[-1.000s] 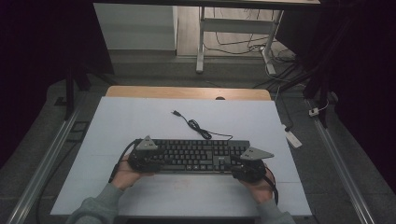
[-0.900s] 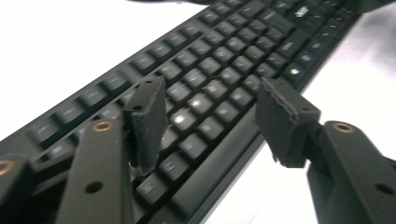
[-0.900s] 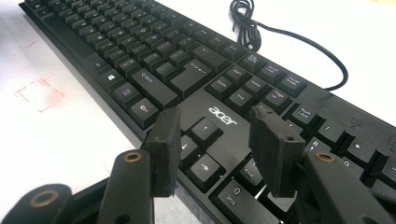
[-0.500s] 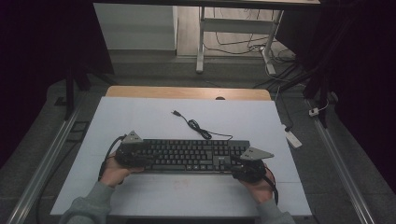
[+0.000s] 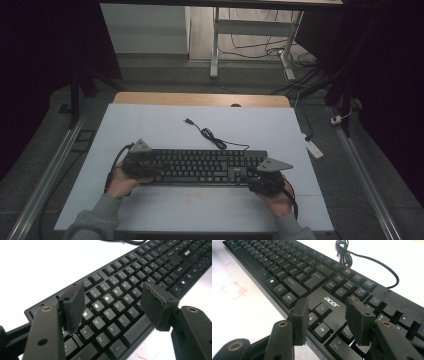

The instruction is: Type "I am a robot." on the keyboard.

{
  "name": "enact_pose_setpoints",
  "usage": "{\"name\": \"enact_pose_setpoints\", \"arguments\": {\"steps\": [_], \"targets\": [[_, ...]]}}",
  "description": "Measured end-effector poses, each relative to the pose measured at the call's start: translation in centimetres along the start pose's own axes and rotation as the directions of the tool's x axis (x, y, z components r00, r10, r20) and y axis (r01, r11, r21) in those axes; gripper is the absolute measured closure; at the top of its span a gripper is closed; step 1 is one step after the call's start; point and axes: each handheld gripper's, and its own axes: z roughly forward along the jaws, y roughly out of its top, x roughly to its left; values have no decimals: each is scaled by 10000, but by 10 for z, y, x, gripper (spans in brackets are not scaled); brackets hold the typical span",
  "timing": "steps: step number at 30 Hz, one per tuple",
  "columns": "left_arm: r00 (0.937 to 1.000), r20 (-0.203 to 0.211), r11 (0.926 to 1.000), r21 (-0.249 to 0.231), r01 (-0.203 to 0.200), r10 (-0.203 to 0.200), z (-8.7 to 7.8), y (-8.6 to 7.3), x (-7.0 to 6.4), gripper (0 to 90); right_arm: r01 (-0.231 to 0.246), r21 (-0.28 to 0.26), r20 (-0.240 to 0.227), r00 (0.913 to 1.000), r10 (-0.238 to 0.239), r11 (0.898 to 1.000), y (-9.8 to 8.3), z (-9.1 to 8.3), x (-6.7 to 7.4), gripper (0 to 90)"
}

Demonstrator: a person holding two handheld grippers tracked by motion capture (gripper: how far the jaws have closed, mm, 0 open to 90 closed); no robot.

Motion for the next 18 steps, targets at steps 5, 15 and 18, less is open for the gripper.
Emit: {"name": "enact_pose_setpoints", "arguments": {"steps": [5, 15, 18], "targets": [[10000, 19, 10000, 18, -10, 10, 3, 1, 0, 396, -4, 34, 33, 10000, 4, 10000, 0, 0, 0, 537], [9995, -169, 9997, 58, -254, 255, 10, 3, 0, 496, -26, 55, 60, 10000, 25, 10000, 0, 1, 0, 537], [9993, -190, 9995, 87, -309, 310, 12, 3, 1, 545, -26, 34, 54, 10000, 25, 10000, 0, 1, 0, 537]]}}
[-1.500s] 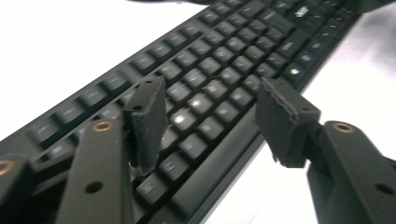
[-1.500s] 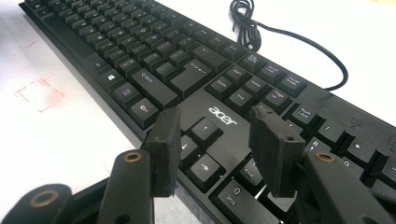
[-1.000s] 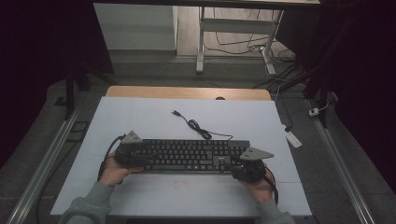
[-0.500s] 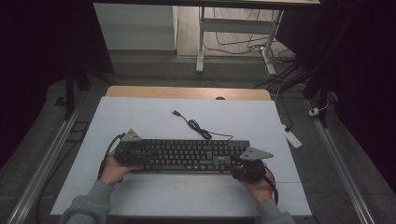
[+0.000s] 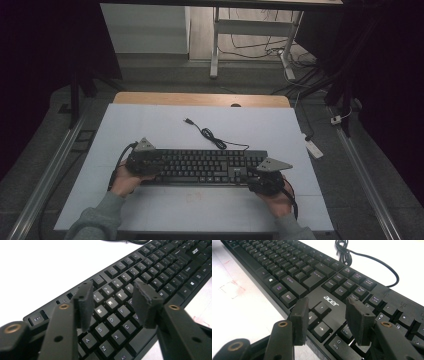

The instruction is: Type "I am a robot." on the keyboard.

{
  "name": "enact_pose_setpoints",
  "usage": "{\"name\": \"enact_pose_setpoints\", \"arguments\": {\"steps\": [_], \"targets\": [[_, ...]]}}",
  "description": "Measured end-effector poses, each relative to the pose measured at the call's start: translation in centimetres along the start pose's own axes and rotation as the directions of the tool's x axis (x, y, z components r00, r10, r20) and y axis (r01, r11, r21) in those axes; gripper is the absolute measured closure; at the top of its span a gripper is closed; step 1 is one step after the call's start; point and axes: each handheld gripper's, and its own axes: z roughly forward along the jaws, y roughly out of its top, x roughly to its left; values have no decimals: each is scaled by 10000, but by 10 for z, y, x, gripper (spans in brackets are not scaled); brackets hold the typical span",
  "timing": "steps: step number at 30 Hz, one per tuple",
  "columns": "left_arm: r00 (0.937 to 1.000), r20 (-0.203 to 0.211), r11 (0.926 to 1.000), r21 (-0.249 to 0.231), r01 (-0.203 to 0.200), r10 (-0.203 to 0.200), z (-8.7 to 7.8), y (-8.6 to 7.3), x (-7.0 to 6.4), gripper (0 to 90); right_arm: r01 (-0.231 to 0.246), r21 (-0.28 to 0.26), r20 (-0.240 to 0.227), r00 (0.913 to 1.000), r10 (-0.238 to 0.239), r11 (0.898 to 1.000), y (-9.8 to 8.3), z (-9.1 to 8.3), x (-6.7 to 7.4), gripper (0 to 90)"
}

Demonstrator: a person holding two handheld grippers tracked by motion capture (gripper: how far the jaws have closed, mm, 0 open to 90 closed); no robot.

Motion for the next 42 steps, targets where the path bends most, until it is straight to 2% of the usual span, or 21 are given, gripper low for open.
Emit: {"name": "enact_pose_setpoints", "arguments": {"steps": [8, 13, 17, 28, 42], "targets": [[9996, -213, 9996, 218, -164, 169, 9, 0, 1, 698, 13, 41, -1, 10000, -13, 10000, 0, 0, 0, 537], [9993, -137, 9986, 416, -337, 343, 17, 1, 1, 816, 15, 53, 4, 10000, -15, 10000, 0, 0, 0, 537], [9992, -82, 9973, 616, -394, 400, 23, 1, 1, 877, 14, 63, 10, 10000, -14, 10000, 0, 1, 0, 537], [9984, -31, 9944, 897, -554, 559, 33, 1, -1, 890, 15, 69, 18, 10000, -15, 10000, 0, 1, 0, 537], [9985, -39, 9941, 943, -544, 550, 37, 0, -1, 890, 41, 122, 61, 10000, -42, 9999, -1, 1, 0, 537]]}}
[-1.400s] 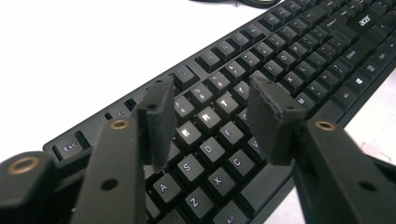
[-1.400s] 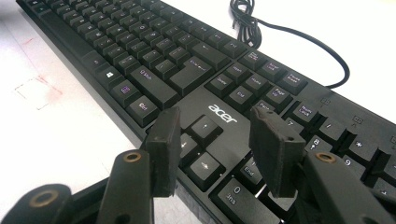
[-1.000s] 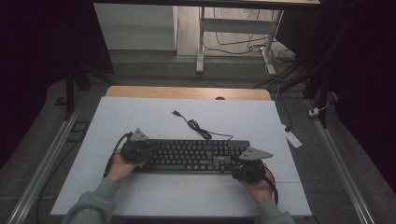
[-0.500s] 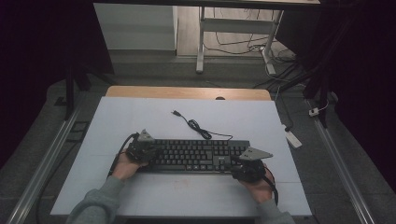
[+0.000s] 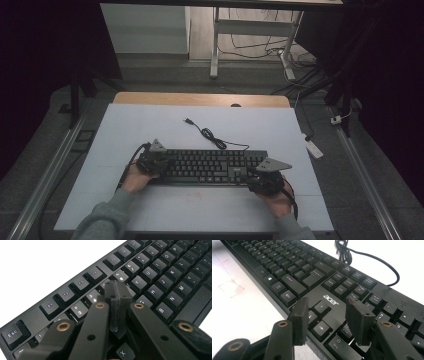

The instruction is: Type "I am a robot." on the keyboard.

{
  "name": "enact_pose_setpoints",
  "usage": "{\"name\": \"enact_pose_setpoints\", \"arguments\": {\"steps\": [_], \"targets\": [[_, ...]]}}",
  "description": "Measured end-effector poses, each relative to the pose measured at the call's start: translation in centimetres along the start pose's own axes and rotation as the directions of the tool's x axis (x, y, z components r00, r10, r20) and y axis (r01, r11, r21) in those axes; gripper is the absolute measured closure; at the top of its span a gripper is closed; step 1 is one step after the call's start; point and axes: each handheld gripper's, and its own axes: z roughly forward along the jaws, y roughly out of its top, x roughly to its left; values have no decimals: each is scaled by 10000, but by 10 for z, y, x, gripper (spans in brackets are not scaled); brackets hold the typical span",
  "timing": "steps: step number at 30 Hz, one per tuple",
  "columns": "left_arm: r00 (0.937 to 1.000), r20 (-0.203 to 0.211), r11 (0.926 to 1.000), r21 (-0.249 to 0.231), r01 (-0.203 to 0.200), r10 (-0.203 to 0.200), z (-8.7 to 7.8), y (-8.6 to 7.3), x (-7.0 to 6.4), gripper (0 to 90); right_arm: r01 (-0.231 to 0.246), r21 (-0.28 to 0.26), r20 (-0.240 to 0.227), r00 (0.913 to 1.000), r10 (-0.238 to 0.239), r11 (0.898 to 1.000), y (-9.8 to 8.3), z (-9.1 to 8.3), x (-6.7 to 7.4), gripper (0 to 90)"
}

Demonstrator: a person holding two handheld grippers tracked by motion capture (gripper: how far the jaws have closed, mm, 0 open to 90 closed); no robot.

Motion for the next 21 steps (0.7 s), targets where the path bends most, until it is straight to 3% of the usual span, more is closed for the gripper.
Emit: {"name": "enact_pose_setpoints", "arguments": {"steps": [9, 14, 18, 21], "targets": [[10000, -12, 10000, 47, -8, 8, 1, -1, 0, 891, -13, -19, -22, 10000, 13, 10000, 0, 0, 0, 537], [9999, -64, 9997, -235, 87, -89, -3, 1, -1, 879, -24, -50, -25, 10000, 24, 10000, 0, 0, 0, 538], [9998, 18, 9985, -513, 194, -193, -10, 1, -1, 812, -31, -65, -18, 10000, 31, 10000, 0, -1, 0, 537], [9994, 194, 9967, -743, 316, -302, -17, 1, -2, 709, -28, -80, -12, 10000, 28, 10000, 0, -1, 0, 537]]}}
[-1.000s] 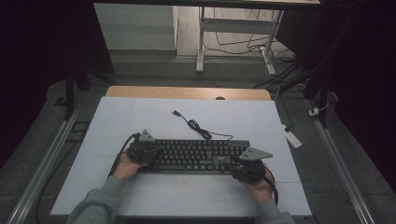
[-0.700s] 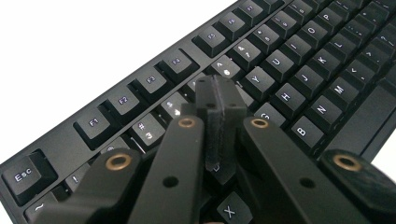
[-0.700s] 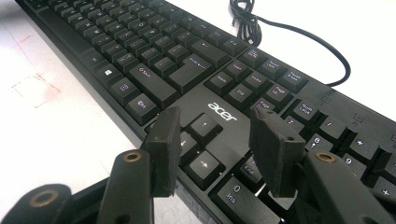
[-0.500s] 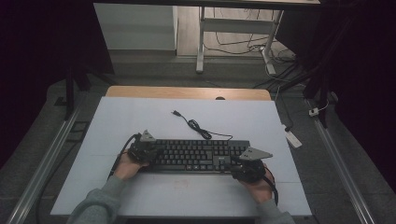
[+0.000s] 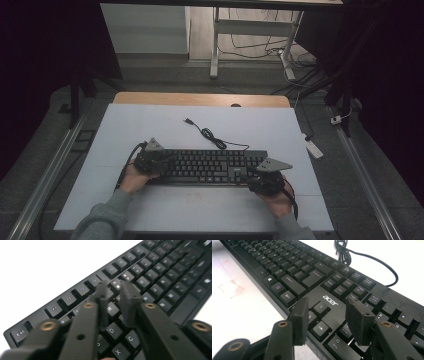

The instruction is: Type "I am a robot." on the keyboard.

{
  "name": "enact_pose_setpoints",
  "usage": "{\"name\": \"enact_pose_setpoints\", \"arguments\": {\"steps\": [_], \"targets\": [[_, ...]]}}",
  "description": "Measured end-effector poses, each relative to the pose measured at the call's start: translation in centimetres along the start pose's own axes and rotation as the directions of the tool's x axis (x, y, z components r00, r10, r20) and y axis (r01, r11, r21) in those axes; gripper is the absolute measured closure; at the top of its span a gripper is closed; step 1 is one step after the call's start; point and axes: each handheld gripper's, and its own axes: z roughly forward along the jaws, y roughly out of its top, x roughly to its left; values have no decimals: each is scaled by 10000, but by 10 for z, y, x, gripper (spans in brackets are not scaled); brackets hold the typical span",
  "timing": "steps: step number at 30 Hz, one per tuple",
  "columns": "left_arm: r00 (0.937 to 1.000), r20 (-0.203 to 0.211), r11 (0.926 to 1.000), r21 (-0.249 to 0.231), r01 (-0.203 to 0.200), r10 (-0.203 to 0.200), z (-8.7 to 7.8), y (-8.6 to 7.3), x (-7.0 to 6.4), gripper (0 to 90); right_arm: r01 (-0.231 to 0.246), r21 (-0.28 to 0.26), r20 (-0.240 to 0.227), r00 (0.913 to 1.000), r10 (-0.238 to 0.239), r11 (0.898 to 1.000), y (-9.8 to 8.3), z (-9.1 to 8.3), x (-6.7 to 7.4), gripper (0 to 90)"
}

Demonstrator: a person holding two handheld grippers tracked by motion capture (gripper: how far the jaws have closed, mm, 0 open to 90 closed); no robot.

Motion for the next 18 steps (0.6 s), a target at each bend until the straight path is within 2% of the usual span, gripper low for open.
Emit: {"name": "enact_pose_setpoints", "arguments": {"steps": [4, 7, 12, 18], "targets": [[9998, 92, 9996, -218, 151, -149, -12, -1, -2, 546, -4, -19, 114, 9999, 4, 10000, 0, -1, 0, 536], [9992, 251, 9989, -352, 322, -313, -22, -4, -3, 445, -13, -65, 7, 10000, 13, 10000, 0, -1, 0, 535], [9983, 267, 9973, -517, 529, -516, -34, -12, -4, 369, 15, -93, -51, 10000, -16, 10000, 0, -1, 1, 531], [9975, 221, 9969, -386, 685, -677, -35, -15, -1, 310, 16, -178, -164, 9999, -19, 9998, 2, -1, 2, 523]]}}
